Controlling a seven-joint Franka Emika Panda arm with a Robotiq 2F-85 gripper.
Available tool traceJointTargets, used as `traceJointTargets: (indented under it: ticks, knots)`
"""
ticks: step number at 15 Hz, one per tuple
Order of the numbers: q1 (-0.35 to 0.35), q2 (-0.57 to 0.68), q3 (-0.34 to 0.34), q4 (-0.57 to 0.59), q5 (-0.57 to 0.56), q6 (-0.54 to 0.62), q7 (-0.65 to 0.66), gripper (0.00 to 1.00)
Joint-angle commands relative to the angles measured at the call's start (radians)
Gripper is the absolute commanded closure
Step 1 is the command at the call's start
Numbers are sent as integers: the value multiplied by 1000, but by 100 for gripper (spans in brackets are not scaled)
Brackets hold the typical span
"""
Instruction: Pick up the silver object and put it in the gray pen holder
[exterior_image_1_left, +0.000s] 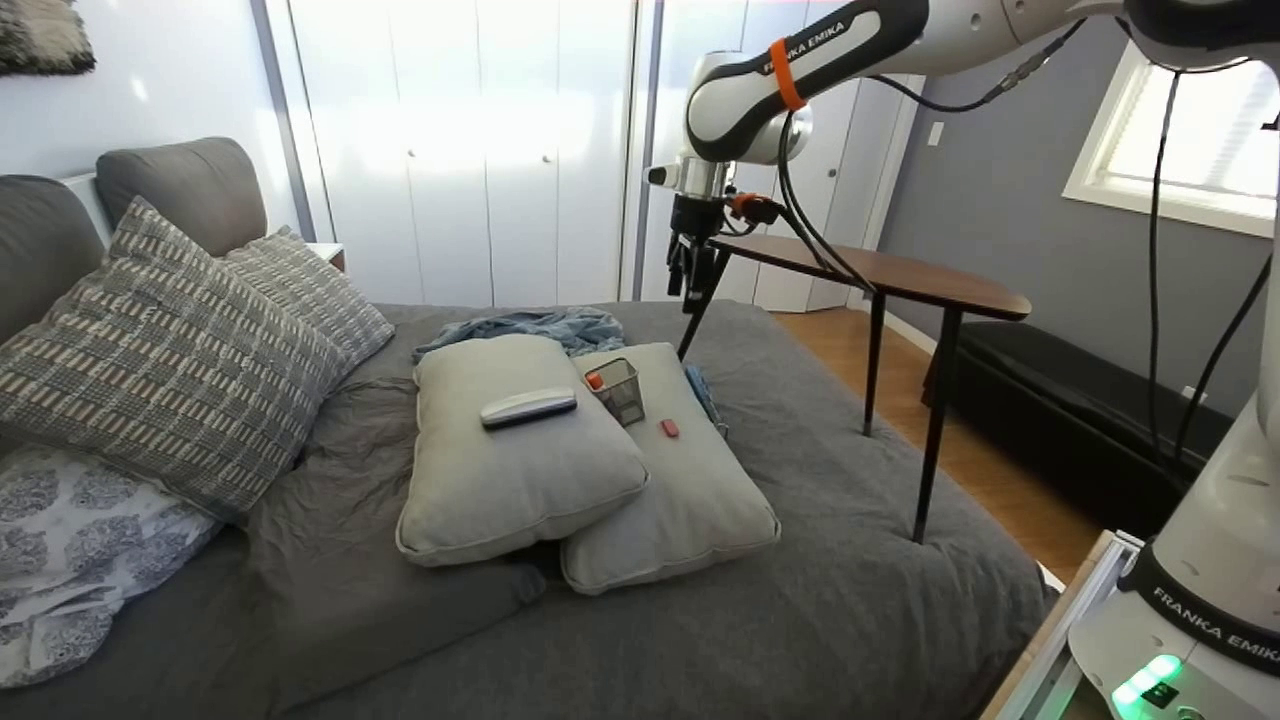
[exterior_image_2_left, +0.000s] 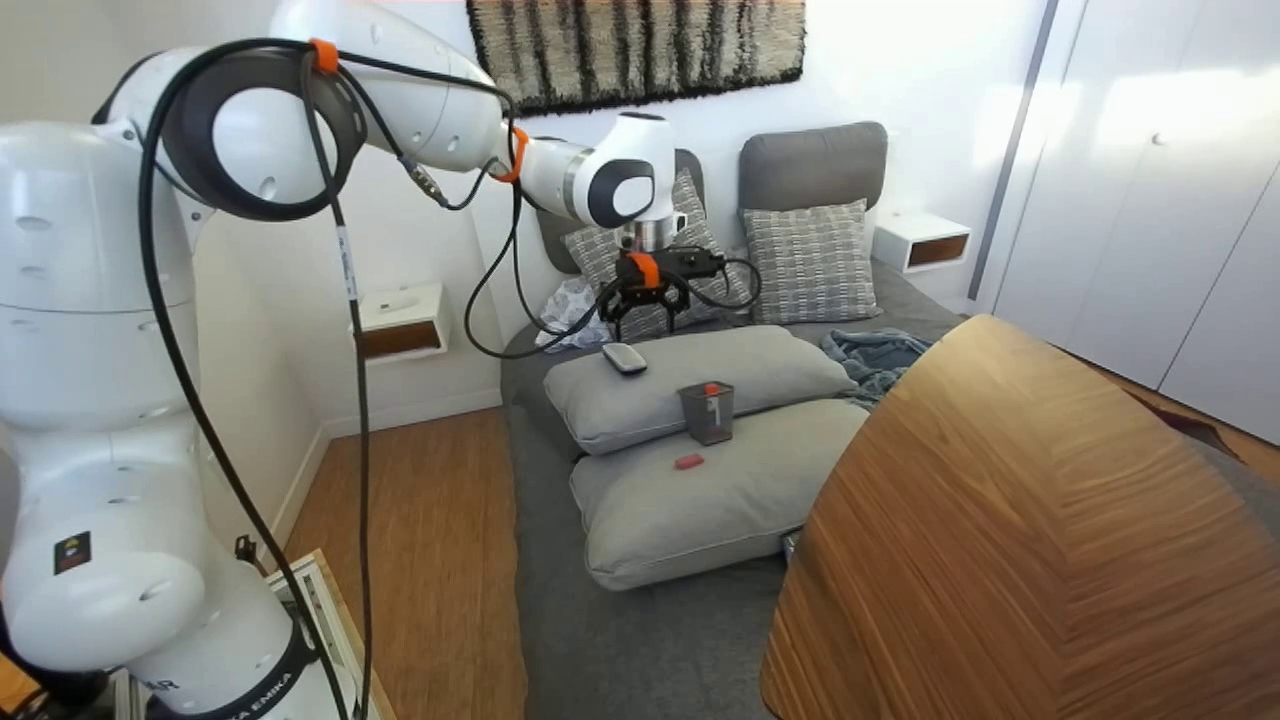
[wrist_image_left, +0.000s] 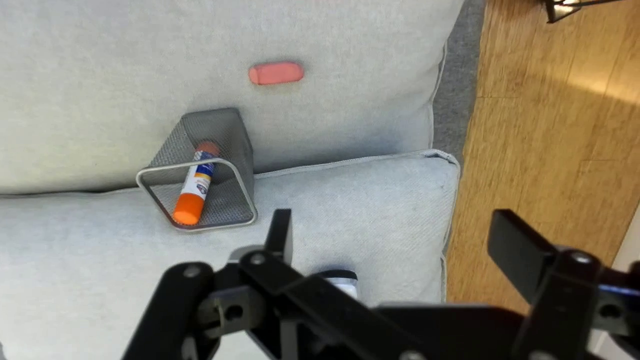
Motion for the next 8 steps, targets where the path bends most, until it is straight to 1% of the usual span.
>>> traceJointTargets:
  ticks: [1,3,5,8]
  knots:
    - [33,167,37,167,-8,-22,-107,0]
    - [60,253,43,259,-41,-46,-140,0]
    - [95,324,39,329,-70,-50,-134,0]
    - [128,453,29,475,-109,-66,-129,0]
